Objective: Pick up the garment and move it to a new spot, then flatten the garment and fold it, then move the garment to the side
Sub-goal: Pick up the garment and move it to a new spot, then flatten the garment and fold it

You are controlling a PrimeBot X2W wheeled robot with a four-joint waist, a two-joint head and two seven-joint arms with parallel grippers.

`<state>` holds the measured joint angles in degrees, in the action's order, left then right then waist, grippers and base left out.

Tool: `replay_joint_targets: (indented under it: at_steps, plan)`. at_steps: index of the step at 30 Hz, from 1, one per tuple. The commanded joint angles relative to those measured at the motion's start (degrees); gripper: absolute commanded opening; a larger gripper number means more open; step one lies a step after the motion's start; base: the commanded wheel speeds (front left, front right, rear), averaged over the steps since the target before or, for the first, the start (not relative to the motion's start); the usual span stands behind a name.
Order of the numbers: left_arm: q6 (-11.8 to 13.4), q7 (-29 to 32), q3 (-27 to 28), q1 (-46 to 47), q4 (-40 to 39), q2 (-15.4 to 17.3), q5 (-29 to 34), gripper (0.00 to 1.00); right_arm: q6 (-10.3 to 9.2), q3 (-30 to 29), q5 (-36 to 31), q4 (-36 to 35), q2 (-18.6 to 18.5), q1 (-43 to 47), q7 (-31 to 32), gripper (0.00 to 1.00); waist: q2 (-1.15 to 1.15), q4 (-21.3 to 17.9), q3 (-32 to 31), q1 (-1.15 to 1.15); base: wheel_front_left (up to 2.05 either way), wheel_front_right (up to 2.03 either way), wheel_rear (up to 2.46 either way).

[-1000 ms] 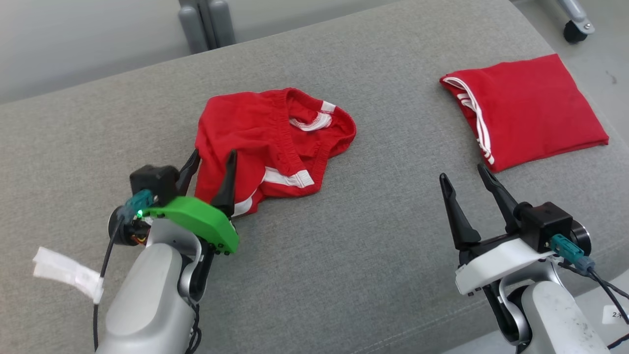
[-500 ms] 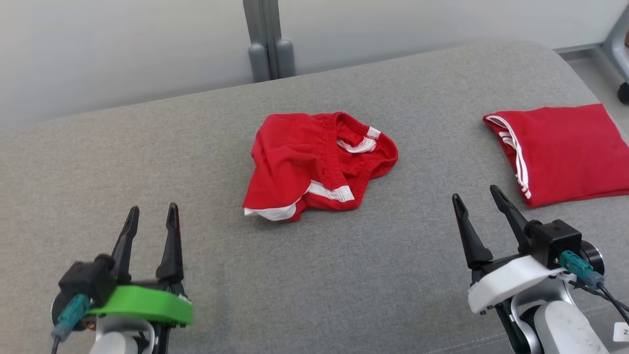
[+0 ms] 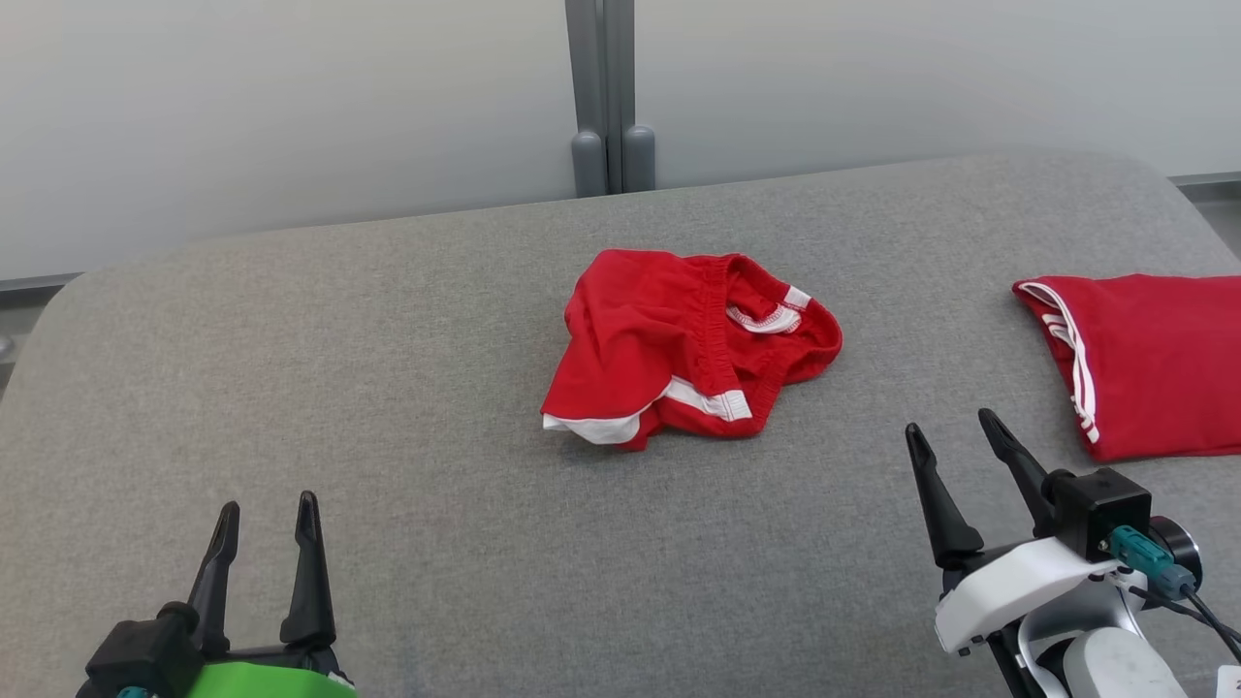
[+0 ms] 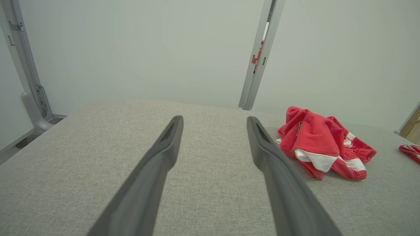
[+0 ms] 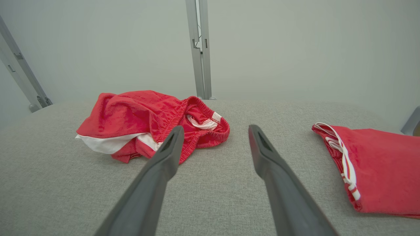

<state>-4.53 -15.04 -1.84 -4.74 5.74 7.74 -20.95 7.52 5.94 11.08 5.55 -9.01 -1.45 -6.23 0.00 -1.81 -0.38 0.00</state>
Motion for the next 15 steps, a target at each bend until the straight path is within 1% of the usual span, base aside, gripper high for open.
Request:
replay_joint_targets:
  at_steps: [1,10,15]
  plan:
    - [-0.25,-0.15,0.31,-0.86,-0.19,-0.28,0.45,1.0,-0.07,-0.1,0.47,0.17,0.1,0.49,-0.44,1.0,0.0,0.53,-0.27,0.0,0.0,0.0,0.0]
    - [-0.68,-0.15,0.77,-0.72,0.11,-1.24,1.0,1.0,-0.07,0.24,0.28,-0.16,-0.02,0.44,-0.1,1.0,0.0,1.08,0.27,0.0,0.0,0.0,0.0]
    - [-1.05,-0.16,0.85,0.1,-0.12,-1.77,1.36,1.0,-0.07,1.62,0.4,-0.07,-1.29,-1.59,0.84,1.0,0.0,1.58,1.34,0.0,0.0,0.0,0.0]
